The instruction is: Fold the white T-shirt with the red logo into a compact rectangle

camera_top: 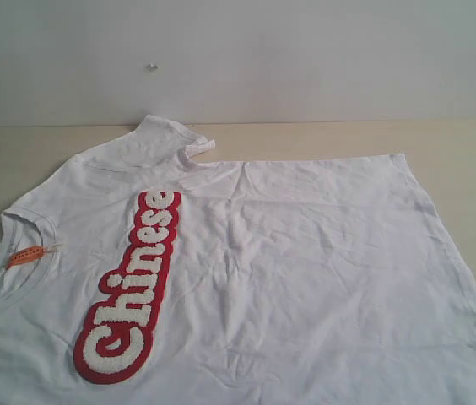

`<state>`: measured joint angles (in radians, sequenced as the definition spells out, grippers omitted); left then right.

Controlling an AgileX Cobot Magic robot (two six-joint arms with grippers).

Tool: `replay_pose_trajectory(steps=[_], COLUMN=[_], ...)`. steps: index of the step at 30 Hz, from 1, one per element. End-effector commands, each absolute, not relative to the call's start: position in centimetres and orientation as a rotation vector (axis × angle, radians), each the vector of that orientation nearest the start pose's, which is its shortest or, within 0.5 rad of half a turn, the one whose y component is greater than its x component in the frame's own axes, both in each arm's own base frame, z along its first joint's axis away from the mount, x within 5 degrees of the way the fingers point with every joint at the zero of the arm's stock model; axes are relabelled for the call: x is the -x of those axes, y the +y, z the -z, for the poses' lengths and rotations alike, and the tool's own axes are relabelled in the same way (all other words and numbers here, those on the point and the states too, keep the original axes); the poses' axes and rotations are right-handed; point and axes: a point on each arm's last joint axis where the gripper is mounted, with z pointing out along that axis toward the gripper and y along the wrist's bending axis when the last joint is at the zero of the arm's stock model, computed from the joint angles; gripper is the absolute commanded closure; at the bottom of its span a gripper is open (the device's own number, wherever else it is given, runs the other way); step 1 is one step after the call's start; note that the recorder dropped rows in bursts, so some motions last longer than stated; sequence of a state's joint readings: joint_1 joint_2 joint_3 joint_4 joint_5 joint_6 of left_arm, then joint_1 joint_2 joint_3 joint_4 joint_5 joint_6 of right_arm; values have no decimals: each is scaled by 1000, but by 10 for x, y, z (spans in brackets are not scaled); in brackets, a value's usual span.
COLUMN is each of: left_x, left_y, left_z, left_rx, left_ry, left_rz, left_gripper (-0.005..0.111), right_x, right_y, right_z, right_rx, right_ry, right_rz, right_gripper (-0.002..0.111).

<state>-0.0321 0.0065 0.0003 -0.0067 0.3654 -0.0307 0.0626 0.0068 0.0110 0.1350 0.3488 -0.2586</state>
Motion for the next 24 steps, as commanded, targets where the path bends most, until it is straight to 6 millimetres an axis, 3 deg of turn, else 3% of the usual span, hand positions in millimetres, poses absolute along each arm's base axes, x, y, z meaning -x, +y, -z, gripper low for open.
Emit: replay_pose_trajectory(steps=[1, 10, 13, 15, 20, 24], left_x=[-53, -54, -55, -56, -55, -53], left_y=[-2, -2, -3, -4, -1, 1], left_z=[-181, -184, -192, -198, -219, -229], left_rx=[-9, -184, -132, -48, 19, 179], left_ry=[1836, 1795, 1707, 1648, 1422, 1294], left_rz=[51, -90, -42, 45, 70, 235], left_gripper=[107, 107, 107, 107, 107, 107], right_x=[-53, -53, -55, -56, -55, -52], right_y=[7, 7, 5, 4, 2, -4], right_z=[-183, -183, -189, -196, -221, -233], right_rx=[207, 230, 357, 351, 116, -110], right_ry=[1803, 1799, 1721, 1637, 1391, 1259], right_rz=[16, 42, 190, 214, 73, -105], right_gripper=[108, 108, 108, 108, 108, 108])
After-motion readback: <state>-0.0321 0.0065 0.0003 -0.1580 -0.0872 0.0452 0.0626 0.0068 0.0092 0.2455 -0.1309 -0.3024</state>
